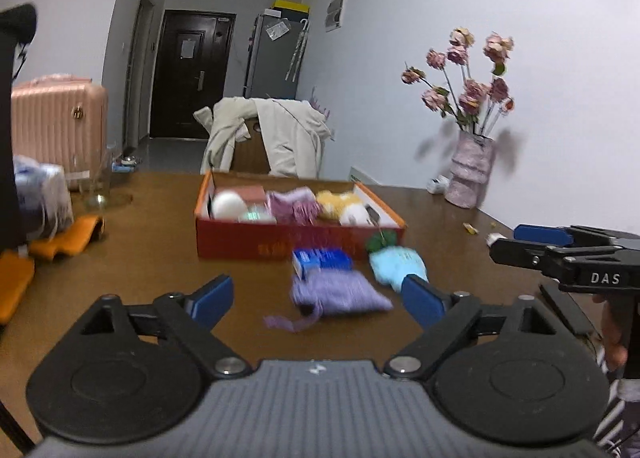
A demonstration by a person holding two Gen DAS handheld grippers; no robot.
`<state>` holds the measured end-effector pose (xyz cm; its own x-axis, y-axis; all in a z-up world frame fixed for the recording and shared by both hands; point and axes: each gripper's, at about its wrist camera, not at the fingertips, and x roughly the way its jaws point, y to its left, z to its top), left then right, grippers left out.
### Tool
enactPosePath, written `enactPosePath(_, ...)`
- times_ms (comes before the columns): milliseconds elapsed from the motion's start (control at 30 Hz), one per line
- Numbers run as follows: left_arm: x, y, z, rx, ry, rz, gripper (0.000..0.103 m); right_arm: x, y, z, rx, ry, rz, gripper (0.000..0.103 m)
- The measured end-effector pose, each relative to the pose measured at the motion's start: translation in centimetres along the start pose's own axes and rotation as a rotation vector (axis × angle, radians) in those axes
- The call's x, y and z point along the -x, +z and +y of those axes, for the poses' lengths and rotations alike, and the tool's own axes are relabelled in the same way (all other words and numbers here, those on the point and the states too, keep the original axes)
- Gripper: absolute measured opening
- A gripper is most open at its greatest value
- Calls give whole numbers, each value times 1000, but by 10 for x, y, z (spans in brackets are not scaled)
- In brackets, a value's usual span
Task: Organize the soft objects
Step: 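Grasp the blue milk carton with the left gripper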
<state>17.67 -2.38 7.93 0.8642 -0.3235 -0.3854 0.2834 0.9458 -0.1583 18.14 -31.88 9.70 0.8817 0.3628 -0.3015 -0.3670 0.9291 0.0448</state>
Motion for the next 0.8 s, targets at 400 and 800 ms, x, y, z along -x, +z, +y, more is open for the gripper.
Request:
enactPosePath(400,-21,-23,-3,18,47,97,95,-2,-59,-9,-129,-5,63,73)
enactPosePath(800,-95,-4,2,51,-31,116,92,-73,-48,-36,-242,30,125,67)
